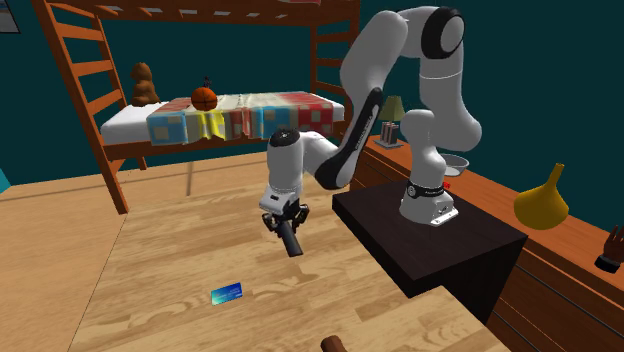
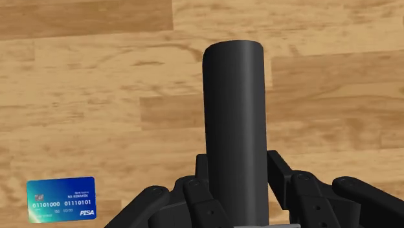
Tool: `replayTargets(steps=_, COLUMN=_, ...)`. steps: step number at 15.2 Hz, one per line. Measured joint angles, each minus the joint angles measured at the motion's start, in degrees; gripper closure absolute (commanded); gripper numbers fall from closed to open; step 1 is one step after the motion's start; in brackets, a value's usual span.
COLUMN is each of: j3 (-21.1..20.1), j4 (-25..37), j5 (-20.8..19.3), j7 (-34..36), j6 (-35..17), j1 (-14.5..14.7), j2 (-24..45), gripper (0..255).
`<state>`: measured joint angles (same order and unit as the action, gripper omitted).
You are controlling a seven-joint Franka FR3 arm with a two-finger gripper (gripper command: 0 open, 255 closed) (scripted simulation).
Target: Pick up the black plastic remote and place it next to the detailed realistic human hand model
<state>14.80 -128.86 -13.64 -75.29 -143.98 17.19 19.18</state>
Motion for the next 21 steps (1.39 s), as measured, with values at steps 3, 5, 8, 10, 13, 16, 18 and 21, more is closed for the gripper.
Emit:
replayTargets(steps=3, j3=-0.85, j4=-2.8, j5=-0.89, j7=4.54, j6=0.39, j1=3.15, j2=-2.37, gripper=255)
replayTargets(steps=5, j3=-1.5, j4=-3.99, j5=-1.21, j7=7.16, j6=0.29, j1=4.84, j2=-2.96, gripper=255)
replayTargets(steps=8, j3=-2.95, j4=-6.29, j5=-1.71, j7=12.17, j6=0.92, j1=8.19, j2=-4.94, gripper=255)
replayTargets(steps=10, j3=-4.08, j4=-6.5, j5=-1.58, j7=15.05, j6=1.34, j1=10.08, j2=-5.01, gripper=255)
replayTargets(steps=13, j3=-5.88, j4=-6.44, j5=-1.16, j7=19.22, j6=2.27, j1=12.94, j2=-5.08, gripper=255)
replayTargets(steps=16, j3=-7.71, j4=-6.23, j5=-0.62, j7=23.24, j6=3.38, j1=15.68, j2=-5.21, gripper=255)
replayTargets(steps=18, j3=-8.94, j4=-5.45, j5=-0.13, j7=25.67, j6=4.41, j1=17.4, j2=-5.0, gripper=255)
replayTargets(steps=21, j3=-10.83, j4=-4.75, j5=0.54, j7=29.61, j6=5.52, j1=20.12, j2=-4.74, gripper=255)
